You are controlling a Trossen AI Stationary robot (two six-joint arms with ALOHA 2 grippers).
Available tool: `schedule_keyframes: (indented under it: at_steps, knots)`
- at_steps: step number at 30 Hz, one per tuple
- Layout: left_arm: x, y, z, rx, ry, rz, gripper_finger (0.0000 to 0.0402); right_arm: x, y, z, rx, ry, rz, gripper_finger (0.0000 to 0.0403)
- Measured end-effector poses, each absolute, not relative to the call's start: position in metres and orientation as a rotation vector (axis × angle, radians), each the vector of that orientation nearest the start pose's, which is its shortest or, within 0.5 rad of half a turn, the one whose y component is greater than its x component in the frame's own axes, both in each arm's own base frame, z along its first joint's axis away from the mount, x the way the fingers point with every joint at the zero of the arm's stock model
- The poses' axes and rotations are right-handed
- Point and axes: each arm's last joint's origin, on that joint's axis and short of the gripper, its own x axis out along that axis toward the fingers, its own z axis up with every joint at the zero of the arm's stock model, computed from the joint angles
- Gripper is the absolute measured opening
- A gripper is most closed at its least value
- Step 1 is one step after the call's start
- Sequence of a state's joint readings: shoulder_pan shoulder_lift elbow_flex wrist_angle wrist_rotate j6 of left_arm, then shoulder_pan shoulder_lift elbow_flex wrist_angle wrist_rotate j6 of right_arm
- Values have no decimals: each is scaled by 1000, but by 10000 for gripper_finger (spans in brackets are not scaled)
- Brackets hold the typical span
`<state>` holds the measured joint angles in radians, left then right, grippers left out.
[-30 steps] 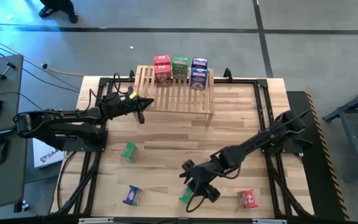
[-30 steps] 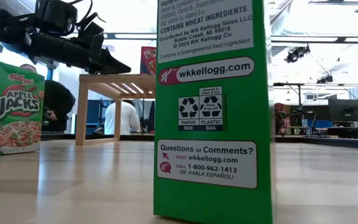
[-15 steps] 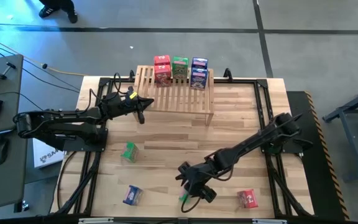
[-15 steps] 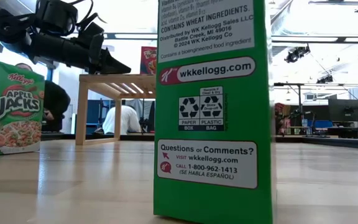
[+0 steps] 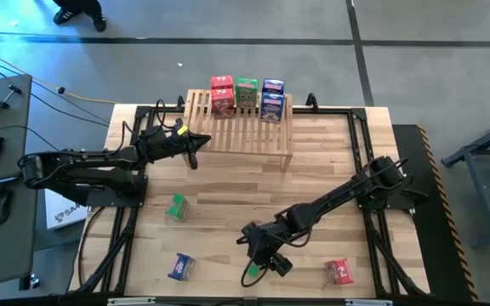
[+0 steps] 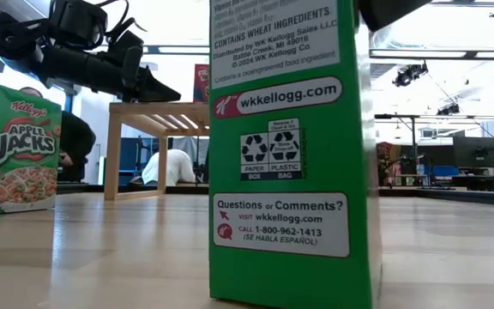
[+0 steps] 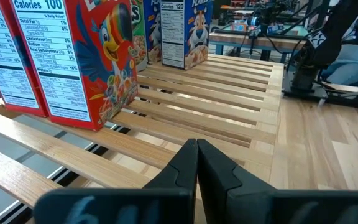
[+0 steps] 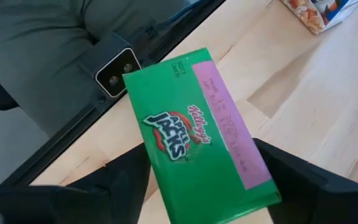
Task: Stack cereal on shelf
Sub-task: Put the bottom green cereal box on the shelf aligned with the other green cereal box
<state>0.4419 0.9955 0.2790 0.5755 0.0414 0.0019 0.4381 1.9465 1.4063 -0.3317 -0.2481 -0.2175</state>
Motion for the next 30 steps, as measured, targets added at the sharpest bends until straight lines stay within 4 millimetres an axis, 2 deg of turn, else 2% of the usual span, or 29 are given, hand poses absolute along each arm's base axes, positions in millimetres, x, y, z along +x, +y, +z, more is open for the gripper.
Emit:
schedule_keyframes:
  at_steps: [8,14,19,23,26,30]
  knots:
    - [178,83,196,-30,139,402,0,378,185,202,-233,810,734,154]
    - [175,89,196,-40,124,425,0,378,181,212,-208,786,706,134]
    - [171,97,198,-41,99,399,0,386,169,244,-207,751,614,135]
    - [167,103,200,-39,83,409,0,395,152,279,-254,777,506,135]
    - [165,106,200,-41,82,413,0,401,129,309,-283,773,433,135]
    - [165,106,200,-42,81,392,1,406,89,349,-298,755,356,135]
